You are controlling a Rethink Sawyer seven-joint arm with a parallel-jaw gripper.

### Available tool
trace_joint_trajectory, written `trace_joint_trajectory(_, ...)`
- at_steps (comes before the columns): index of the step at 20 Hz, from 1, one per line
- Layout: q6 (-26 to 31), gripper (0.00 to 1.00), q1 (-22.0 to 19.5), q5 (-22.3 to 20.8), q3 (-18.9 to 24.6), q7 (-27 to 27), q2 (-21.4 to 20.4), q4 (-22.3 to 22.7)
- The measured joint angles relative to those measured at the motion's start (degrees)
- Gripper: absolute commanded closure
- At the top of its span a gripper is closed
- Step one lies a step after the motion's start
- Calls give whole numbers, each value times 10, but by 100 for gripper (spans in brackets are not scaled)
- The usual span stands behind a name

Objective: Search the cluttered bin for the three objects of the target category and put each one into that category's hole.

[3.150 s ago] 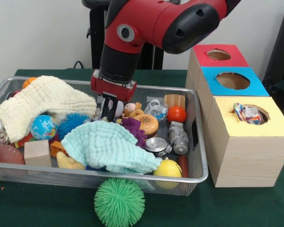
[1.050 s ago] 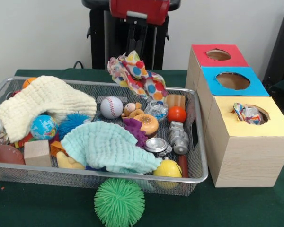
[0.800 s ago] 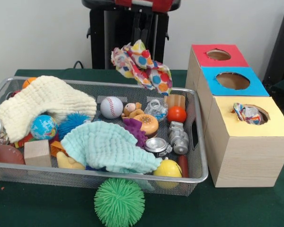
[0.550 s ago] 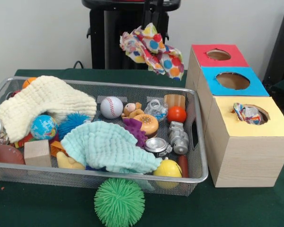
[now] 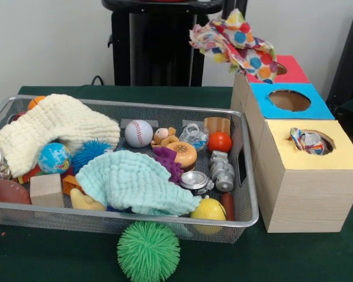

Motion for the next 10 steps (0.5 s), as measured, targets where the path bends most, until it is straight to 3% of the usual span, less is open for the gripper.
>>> trace_joint_trajectory(10,-6,100,6,83,-62,7,55,3)
